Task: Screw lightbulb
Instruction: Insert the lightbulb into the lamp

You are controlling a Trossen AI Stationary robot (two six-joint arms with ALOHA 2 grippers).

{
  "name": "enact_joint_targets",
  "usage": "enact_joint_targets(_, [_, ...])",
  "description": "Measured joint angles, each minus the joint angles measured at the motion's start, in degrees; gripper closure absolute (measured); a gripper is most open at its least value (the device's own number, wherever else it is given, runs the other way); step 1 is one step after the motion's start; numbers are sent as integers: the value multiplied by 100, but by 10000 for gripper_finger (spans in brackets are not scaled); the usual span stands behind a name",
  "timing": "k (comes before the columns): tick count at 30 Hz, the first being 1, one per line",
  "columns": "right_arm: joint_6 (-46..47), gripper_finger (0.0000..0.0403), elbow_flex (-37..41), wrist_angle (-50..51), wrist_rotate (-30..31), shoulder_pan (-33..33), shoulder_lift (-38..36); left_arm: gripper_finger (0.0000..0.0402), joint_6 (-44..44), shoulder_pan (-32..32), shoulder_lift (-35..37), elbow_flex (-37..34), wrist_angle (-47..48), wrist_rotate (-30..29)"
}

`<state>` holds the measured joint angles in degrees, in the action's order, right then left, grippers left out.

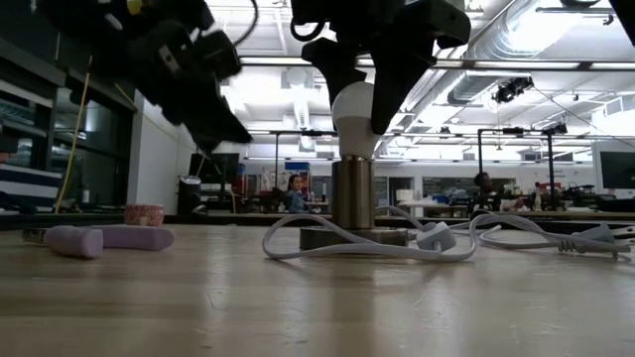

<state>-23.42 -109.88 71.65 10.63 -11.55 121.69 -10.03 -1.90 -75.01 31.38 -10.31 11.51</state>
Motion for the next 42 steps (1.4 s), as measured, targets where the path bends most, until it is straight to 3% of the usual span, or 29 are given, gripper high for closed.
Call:
enact_joint_targets(9, [-17,141,4,-19,-9,0,0,401,-874,239,-1817,5,-1757,-2])
enact_joint_targets(15, [-20,141,6,-23,-11,2,0,402,-1409,268,-2480,107,-2032,70])
enact_joint_targets(20, [-20,141,8,-28,-11,2,0,401,-1174,414,-2885,490,-2048,348])
enact_joint_targets(27, [-42,141,10,2,-15,2,-2,401,-1134,522,-3265,909,-2021,405])
enact_joint_targets(42, [-145,141,12,-32,-195,9,-2,402,-1040,534,-3293,925,-2048,302])
